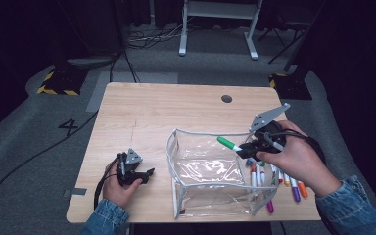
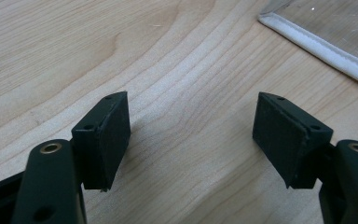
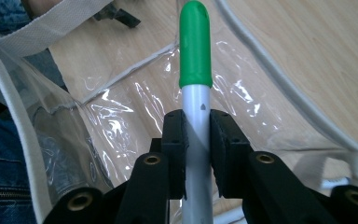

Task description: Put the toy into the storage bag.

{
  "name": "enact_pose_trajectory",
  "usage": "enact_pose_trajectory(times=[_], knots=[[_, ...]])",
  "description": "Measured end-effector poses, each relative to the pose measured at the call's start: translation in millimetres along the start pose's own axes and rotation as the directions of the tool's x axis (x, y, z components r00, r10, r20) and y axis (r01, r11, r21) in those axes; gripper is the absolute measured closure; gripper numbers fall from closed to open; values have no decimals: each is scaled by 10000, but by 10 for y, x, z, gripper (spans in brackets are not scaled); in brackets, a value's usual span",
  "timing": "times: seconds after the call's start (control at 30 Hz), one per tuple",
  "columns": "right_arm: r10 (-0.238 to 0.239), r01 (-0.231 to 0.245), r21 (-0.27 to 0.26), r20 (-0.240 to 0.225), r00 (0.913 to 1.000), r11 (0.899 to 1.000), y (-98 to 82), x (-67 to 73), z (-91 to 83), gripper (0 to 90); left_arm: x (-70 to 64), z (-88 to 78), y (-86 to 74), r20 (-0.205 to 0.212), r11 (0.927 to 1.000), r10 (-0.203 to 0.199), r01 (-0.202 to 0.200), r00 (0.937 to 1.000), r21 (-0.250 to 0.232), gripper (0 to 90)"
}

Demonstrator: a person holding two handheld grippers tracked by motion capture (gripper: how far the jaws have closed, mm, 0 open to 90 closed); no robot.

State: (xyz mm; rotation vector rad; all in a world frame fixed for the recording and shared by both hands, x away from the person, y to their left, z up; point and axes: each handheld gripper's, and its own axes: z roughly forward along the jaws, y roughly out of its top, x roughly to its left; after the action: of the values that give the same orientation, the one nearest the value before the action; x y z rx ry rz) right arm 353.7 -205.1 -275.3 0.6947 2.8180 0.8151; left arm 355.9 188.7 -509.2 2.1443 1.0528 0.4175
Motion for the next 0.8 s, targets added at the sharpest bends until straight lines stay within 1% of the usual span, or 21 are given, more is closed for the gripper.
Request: enact_pose_trajectory(times=[0.1, 0.17, 0.27, 0.37, 0.57, 0.6, 0.63, 0.8], knots=[[-151, 154, 217, -173, 9997, 9996, 36, 24, 108, 767, 2, 1, 0, 19, 10000, 8, -8, 10000, -10, 281], [-312, 318, 239, -260, 9992, 9992, 56, 41, 173, 768, 2, 1, 0, 20, 10000, 10, -10, 10000, -8, 281], [-497, 516, 341, -534, 9973, 9981, 85, 61, 275, 767, 2, 2, 0, 19, 10000, 6, -6, 10000, -9, 281], [-619, 660, 585, -698, 9956, 9961, 106, 62, 386, 767, 2, 2, 0, 20, 10000, 4, -4, 10000, -10, 281], [-719, 828, 1086, -1004, 9923, 9906, 115, 56, 597, 767, 2, 2, 0, 20, 10000, 6, -6, 10000, -9, 281], [-719, 828, 1086, -1004, 9923, 9906, 115, 56, 597, 767, 2, 2, 0, 20, 10000, 6, -6, 10000, -9, 282], [-766, 913, 1297, -1136, 9906, 9874, 110, 55, 668, 767, 2, 2, 0, 21, 10000, 7, -7, 10000, -11, 281], [-764, 999, 1662, -1418, 9869, 9810, 92, 74, 810, 767, 2, 2, 0, 19, 10000, 6, -6, 10000, -9, 281]])
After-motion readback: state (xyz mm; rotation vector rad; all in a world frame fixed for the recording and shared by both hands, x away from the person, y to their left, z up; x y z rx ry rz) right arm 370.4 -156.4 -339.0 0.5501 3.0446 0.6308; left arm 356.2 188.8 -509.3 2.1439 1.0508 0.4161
